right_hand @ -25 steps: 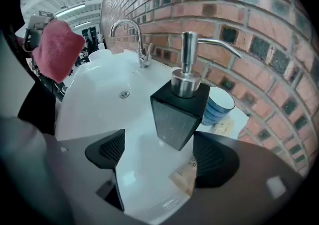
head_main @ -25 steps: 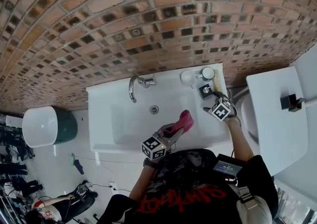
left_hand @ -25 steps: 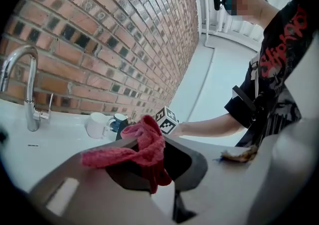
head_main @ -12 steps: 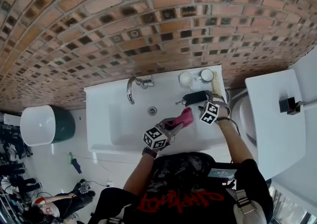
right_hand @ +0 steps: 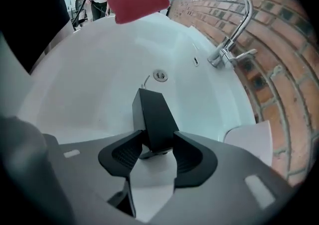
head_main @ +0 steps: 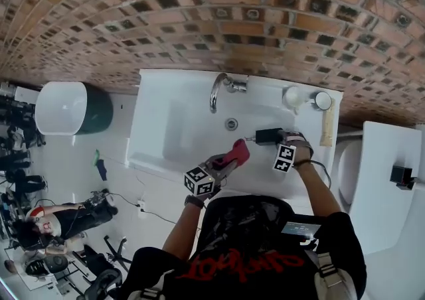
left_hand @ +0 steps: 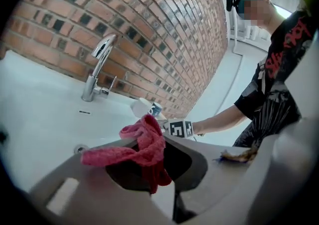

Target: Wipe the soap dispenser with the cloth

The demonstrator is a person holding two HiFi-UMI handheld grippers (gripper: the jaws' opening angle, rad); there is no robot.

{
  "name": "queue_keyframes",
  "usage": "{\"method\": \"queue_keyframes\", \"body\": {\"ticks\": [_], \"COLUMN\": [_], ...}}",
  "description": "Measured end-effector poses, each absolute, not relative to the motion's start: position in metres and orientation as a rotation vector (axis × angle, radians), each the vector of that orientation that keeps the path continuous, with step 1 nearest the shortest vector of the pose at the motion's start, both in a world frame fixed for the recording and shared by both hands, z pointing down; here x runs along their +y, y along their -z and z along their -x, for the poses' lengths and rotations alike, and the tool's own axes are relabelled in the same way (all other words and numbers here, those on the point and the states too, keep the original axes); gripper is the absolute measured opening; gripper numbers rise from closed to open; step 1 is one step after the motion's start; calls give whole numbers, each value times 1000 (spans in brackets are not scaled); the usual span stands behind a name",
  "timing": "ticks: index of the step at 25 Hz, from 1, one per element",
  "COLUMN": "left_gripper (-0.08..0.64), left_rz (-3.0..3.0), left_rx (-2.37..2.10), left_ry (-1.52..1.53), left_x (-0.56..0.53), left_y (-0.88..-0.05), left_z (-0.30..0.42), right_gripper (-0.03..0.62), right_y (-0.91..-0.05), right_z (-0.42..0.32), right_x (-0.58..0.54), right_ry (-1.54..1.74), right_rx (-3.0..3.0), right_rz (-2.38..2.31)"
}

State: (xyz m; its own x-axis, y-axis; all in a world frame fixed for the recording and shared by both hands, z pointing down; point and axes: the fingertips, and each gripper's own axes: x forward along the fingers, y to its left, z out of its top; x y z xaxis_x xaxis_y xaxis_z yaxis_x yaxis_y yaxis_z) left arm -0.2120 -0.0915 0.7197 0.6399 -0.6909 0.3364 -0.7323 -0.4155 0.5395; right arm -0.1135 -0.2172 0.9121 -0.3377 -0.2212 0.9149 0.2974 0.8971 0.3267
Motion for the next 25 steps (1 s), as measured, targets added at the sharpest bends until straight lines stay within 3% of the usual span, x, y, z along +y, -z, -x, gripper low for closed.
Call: {"method": "queue_keyframes", "body": {"ticks": [3, 6, 16, 17, 22, 25], "left_gripper": [48, 49, 48, 48, 48, 48], "left_rz": [-2146, -2069, -2147, -2175, -2221, -2193], "left_rx": [-1084, -1038, -912, -896, -863, -1014], "left_ry": [-153, -277, -431, -444, -483, -434], "left_x": [-91, -95, -189, -194, -189, -180], "left_y": [-756, -808, -909, -910, -905, -878], "left_z": [219, 222, 231, 232, 244, 273], "right_gripper": [153, 27, 0, 25, 326, 377], "right_y": [-902, -896, -913, -908, -911, -956], "right_z": [104, 83, 81, 92, 198, 245], "right_x": [-223, -226, -229, -226, -207, -201], "right_ry": [507, 495, 431, 416, 505, 637], "right_rx": [-1827, -1799, -1741, -1784, -1857, -1694], "right_rz": [23, -2, 65, 84, 359, 566]}}
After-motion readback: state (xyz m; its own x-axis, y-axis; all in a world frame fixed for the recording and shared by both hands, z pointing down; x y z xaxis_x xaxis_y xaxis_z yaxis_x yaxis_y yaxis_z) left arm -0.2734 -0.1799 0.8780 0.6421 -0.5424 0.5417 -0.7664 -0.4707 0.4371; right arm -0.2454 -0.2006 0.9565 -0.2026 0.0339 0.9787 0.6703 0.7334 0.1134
